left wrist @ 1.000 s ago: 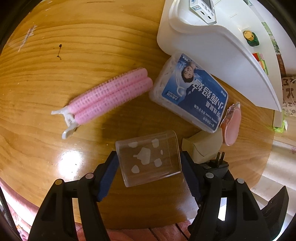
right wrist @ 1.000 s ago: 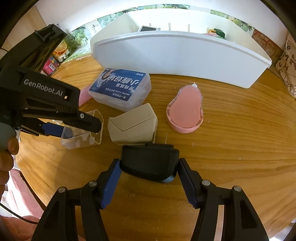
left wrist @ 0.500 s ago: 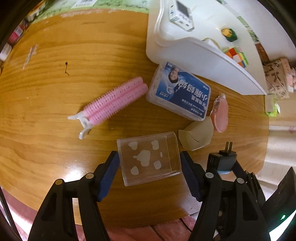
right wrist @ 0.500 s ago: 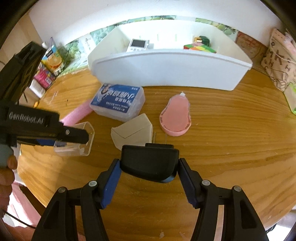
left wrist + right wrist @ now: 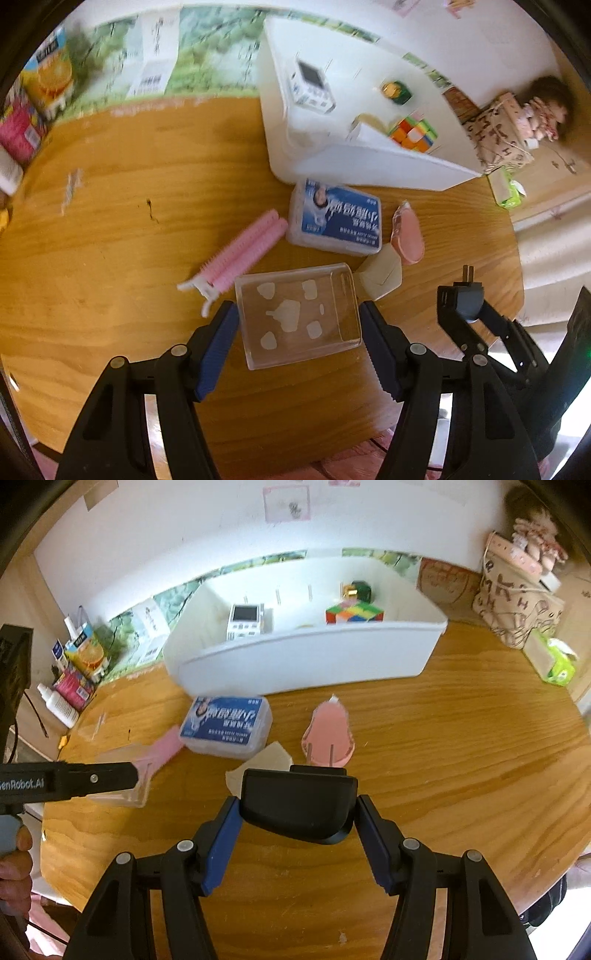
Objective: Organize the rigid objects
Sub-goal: 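Carry the black pouch and clear box over the white bin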
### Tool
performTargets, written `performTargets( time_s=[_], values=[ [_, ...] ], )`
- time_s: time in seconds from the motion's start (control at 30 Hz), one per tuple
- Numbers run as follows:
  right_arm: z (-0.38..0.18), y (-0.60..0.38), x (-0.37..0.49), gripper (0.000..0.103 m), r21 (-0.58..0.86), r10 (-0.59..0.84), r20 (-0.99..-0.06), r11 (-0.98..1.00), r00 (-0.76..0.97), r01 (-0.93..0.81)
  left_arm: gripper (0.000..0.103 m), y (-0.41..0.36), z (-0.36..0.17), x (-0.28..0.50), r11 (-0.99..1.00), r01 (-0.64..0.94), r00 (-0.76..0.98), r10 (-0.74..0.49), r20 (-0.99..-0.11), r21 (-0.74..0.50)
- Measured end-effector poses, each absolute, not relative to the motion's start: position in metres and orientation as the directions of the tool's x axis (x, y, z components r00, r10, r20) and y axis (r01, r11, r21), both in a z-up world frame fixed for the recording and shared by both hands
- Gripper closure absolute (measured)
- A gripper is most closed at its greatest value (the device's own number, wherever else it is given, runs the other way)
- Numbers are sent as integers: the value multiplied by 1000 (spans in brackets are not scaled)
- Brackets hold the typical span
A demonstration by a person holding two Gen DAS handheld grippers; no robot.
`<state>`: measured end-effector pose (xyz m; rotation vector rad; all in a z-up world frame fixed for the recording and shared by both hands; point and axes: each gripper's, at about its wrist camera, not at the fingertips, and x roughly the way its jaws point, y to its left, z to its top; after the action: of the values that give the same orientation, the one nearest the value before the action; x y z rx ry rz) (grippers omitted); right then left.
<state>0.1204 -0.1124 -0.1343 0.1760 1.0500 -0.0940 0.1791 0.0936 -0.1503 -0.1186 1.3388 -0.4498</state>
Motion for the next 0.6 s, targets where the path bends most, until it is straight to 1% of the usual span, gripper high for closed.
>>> performTargets(
  time_s=[0.27,0.37,0.6],
  values=[
    [-106,-122,124,40,63,-38,-817,986,575,155,33,86,-127,193,915,271,305,-375,-876,-297],
    [-98,-129,128,40,68,-33,-797,987,603,145,33,85,-118,196,916,260,339,-383,-859,-306],
    [-78,-152,146,40,69,-10,-749,993,662,92,33,66,-96,200,930,266,436,-351,-829,-254]
  ],
)
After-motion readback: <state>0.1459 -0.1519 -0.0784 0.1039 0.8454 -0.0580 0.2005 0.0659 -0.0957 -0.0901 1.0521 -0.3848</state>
